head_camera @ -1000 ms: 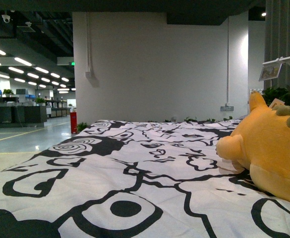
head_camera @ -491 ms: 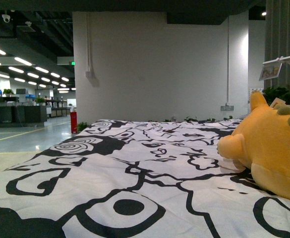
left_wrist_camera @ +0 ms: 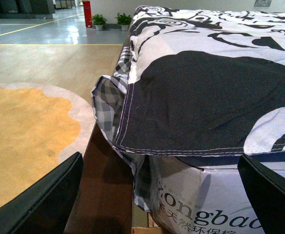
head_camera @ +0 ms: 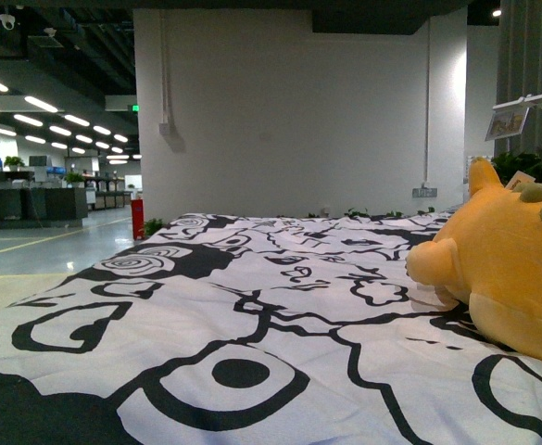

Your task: Put away toys

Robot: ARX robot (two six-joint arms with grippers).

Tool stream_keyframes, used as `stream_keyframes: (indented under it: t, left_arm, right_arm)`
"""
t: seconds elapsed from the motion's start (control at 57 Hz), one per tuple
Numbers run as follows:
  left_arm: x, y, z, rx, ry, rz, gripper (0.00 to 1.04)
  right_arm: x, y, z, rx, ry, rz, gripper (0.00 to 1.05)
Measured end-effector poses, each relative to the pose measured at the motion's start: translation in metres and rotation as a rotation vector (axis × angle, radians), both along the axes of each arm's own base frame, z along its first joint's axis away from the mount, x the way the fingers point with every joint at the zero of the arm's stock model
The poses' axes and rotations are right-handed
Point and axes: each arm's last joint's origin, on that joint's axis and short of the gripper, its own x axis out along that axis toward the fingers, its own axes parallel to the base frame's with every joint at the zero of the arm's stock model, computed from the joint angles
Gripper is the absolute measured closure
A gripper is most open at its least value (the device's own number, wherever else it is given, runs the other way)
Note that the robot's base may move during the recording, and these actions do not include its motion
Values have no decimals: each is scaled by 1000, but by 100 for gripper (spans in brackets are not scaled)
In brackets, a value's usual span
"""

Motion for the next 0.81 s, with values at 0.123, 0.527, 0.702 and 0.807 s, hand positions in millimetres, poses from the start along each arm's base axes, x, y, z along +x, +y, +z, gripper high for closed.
stream_keyframes:
  t: [0.123,0.527,0.702,0.807]
  left_arm:
    - [0,0,0,0,0,1,6]
    - [0,0,0,0,0,1,6]
    - [0,0,0,0,0,1,6]
    - [0,0,0,0,0,1,6]
  right_arm:
    - [16,1,11,-3,-29,6,6]
    - [62,24,33,-49,-91,35,6]
    - [78,31,43,-64,-116,33,6]
    - [84,35,46,-77,-130,26,6]
